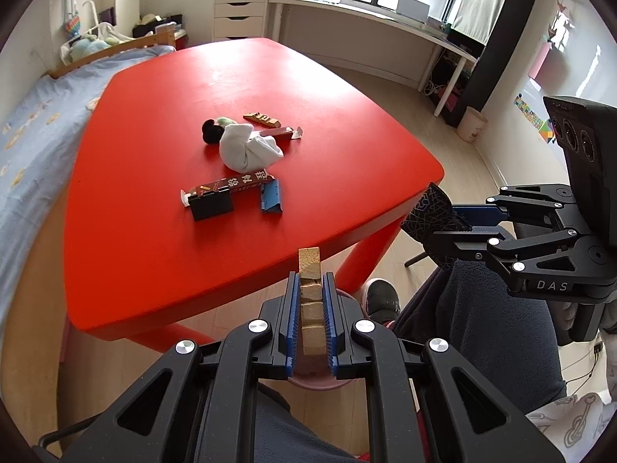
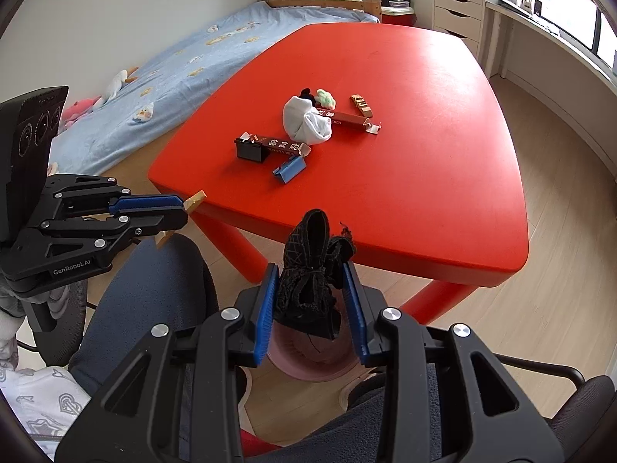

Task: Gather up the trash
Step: 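Carry both items over the pink wastebasket and open both tools, then move both open tools back toward the table items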

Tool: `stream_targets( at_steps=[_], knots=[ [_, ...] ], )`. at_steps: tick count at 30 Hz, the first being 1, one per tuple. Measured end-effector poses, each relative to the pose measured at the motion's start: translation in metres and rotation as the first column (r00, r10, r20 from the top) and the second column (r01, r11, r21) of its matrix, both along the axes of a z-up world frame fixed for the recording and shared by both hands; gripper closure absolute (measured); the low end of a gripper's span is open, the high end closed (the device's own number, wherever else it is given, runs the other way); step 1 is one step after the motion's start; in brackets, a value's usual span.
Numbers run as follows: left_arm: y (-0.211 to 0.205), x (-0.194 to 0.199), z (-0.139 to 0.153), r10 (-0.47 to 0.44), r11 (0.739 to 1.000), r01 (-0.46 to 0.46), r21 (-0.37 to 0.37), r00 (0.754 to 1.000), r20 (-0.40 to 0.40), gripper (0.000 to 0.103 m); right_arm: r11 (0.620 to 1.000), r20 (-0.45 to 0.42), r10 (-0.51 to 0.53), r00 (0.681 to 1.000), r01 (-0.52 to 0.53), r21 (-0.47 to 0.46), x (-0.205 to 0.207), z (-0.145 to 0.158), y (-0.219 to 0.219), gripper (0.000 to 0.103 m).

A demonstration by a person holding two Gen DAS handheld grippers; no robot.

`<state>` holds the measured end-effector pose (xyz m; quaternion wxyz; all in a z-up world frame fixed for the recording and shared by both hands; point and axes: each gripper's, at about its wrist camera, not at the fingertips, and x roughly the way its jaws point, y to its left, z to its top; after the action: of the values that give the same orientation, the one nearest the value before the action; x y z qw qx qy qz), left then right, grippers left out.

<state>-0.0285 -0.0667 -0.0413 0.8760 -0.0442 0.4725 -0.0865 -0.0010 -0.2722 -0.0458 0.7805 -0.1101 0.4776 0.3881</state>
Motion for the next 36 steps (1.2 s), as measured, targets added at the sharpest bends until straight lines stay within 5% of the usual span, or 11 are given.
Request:
stream_targets(
  at_steps=[9, 12, 14, 15, 16, 17, 18, 36],
  knots=[
    [-0.009, -0.004, -0.009, -0.020, 1.000, 0.019, -0.021, 1.000, -0.022, 0.091, 1.000, -0.023, 0.015, 1.000, -0.015, 0.007, -0.009, -0.008, 0.002, 0.069],
    [-0.009, -0.004, -0.009, -0.029, 0.999, 0.028, -0.029, 0.999, -0.024, 0.090, 1.000, -0.030, 0.019, 0.999, -0.019, 0.010, -0.008, -0.008, 0.001, 0.062],
    [-0.008, -0.003, -0.010, -0.023, 1.000, 0.022, -0.021, 0.999, -0.025, 0.072, 1.000, -0.027, 0.014, 1.000, -0.013, 0.011, -0.007, -0.008, -0.001, 0.041],
    [-0.005, -0.003, -0.010, -0.014, 1.000, 0.014, -0.016, 1.000, -0.022, 0.050, 1.000, -0.019, 0.003, 1.000, -0.003, 0.006, -0.006, -0.008, -0.002, 0.034],
    [-0.003, -0.003, -0.010, -0.002, 1.000, 0.001, -0.012, 1.000, -0.015, 0.039, 1.000, -0.012, -0.009, 1.000, 0.009, 0.004, -0.005, -0.008, -0.003, 0.021],
    [-0.001, -0.004, -0.009, 0.014, 1.000, -0.014, -0.008, 1.000, -0.002, 0.020, 1.000, -0.012, -0.016, 1.000, 0.016, 0.004, -0.004, -0.008, -0.004, 0.015],
    [0.002, -0.005, -0.008, 0.026, 1.000, -0.026, -0.007, 1.000, 0.010, 0.014, 1.000, -0.013, -0.023, 1.000, 0.023, 0.002, -0.002, -0.008, -0.005, 0.012],
    [0.021, -0.005, -0.009, 0.108, 0.994, -0.108, -0.013, 0.994, -0.004, 0.008, 0.999, -0.042, -0.052, 0.998, 0.051, -0.003, 0.005, -0.017, -0.008, 0.003]
  ],
)
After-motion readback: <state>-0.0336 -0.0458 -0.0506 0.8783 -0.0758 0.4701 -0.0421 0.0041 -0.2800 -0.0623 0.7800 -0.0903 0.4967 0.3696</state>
